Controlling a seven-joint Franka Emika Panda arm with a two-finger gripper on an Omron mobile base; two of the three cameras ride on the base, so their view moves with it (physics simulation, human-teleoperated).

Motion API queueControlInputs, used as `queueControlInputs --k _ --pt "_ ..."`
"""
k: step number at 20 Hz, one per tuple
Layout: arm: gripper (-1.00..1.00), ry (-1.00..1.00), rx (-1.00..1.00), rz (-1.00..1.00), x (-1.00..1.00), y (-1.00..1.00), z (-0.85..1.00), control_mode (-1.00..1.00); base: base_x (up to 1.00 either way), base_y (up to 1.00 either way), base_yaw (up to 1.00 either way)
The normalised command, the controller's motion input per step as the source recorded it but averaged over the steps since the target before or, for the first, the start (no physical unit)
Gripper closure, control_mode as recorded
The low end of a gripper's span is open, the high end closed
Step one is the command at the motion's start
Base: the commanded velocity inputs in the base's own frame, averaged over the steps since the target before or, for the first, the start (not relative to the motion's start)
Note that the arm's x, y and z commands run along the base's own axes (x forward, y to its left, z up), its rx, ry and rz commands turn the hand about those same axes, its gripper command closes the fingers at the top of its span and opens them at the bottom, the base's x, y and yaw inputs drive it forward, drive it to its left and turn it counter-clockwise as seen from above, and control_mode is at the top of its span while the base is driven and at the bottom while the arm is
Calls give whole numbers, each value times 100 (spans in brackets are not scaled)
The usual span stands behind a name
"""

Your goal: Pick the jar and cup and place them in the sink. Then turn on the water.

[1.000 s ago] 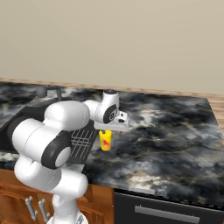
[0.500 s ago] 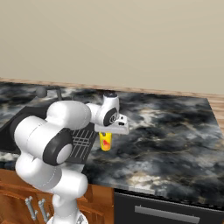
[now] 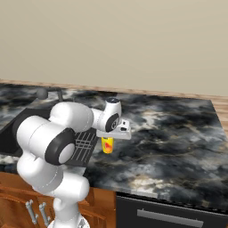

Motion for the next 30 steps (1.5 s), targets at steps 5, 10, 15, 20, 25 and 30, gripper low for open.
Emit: queueControlInputs --k 5,10,15,20,25,30 --pt "-100 0 0 0 0 0 -15 -100 0 0 0" --pt "-100 0 0 0 0 0 -3 -100 0 0 0" --pt "-100 0 0 0 0 0 0 -100 0 0 0" --pt "-100 0 0 0 0 0 0 -100 0 0 0" --pt "-100 0 0 0 0 0 0 -100 0 0 0" --pt "-100 0 0 0 0 0 0 -100 0 0 0"
